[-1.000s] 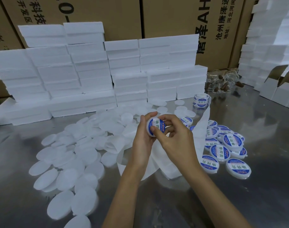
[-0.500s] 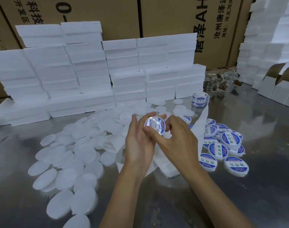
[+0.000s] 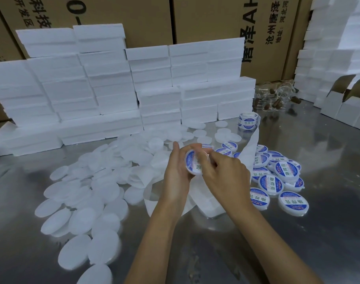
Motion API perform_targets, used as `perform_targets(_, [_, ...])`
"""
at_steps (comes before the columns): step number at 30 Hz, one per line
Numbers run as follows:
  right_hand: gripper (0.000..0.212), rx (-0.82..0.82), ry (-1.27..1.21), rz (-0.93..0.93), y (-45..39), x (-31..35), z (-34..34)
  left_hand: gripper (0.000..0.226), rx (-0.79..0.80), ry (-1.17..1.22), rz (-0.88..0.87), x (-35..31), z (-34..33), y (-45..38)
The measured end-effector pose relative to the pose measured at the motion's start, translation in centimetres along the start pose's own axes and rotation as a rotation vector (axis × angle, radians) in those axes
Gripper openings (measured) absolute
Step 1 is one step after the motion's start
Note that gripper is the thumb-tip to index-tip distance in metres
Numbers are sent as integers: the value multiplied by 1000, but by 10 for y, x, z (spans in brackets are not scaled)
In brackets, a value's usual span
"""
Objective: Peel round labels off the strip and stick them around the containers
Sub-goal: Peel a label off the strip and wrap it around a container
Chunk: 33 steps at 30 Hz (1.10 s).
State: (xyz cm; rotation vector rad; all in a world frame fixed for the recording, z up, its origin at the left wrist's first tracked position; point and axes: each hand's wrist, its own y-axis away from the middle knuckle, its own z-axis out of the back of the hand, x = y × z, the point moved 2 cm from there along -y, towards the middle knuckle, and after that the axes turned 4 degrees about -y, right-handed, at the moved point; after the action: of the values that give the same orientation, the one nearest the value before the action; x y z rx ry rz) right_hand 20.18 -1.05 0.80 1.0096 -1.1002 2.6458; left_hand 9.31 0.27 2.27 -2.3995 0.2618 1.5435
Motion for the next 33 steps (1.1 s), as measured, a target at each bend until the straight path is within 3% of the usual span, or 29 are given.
perform_targets(4, [63, 3, 122, -6, -2, -1, 1, 59, 30, -21, 5, 0, -3, 2])
perform_targets(8, [60, 8, -57, 3, -2, -6, -2, 41, 48, -60, 2, -1, -1, 0])
perform_targets(12, [59, -51, -209, -64, -4, -9, 1, 28, -22, -439, -68, 4, 0, 1])
perform_targets(17, [61, 102, -316, -134, -2, -12, 6, 18, -98, -510, -140, 4, 10, 2])
perform_targets(26, [56, 440, -569, -169, -1, -9, 8, 22, -256, -454, -136, 4, 8, 2])
perform_targets(33, [49, 531, -634, -251, -1, -11, 8, 45, -331, -445, -107, 4, 10, 4])
